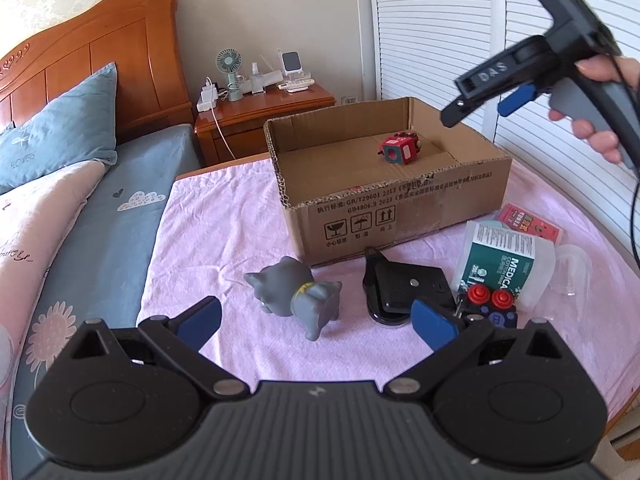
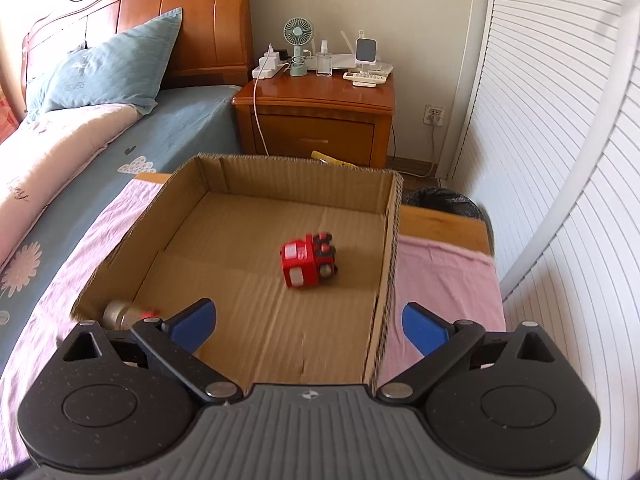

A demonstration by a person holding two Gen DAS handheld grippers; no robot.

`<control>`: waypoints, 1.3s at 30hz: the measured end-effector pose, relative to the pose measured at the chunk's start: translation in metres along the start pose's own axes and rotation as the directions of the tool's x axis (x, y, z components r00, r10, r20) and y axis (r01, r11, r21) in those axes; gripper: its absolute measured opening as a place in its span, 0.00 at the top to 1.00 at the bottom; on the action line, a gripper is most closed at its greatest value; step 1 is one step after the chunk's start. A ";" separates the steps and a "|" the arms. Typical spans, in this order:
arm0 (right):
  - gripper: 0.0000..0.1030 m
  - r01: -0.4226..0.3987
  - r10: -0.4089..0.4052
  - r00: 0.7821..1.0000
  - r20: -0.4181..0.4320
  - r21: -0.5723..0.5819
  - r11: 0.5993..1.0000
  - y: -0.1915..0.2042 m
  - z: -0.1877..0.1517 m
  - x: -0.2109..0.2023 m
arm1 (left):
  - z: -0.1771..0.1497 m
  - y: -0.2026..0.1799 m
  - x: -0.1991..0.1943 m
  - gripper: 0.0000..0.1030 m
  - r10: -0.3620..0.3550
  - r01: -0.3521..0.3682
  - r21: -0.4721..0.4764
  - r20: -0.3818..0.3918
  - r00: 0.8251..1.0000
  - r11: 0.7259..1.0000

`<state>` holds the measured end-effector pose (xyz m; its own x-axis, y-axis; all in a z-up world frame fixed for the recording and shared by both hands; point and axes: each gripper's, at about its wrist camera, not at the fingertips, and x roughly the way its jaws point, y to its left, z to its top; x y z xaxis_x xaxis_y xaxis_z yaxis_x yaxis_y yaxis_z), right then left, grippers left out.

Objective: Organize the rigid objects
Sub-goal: 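Grasp the grey elephant with the left gripper while the right gripper approaches the clear jar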

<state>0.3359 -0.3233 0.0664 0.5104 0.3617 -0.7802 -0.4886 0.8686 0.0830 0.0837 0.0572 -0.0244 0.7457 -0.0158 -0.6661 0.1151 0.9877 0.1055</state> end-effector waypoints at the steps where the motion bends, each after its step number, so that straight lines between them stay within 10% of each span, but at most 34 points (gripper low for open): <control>1: 0.02 -0.003 0.003 1.000 0.002 -0.005 1.000 0.000 -0.007 -0.005 | -0.001 0.000 0.000 0.02 -0.001 0.001 0.003 -0.003 1.000 1.000; 21: 0.00 -0.172 0.175 0.983 -0.061 0.052 0.984 0.010 -0.151 -0.054 | -0.022 -0.002 0.002 0.02 -0.065 0.067 0.048 -0.049 0.997 0.997; 39: 0.00 0.023 -0.032 0.995 -0.095 -0.093 0.995 0.039 -0.199 -0.036 | -0.038 0.017 0.055 0.02 -0.115 0.129 0.076 -0.161 0.980 0.989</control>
<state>0.1573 -0.3696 -0.0255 0.4562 0.2994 -0.8380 -0.5402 0.8415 0.0066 0.1017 0.0793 -0.0877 0.6119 -0.1042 -0.7841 0.2593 0.9629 0.0744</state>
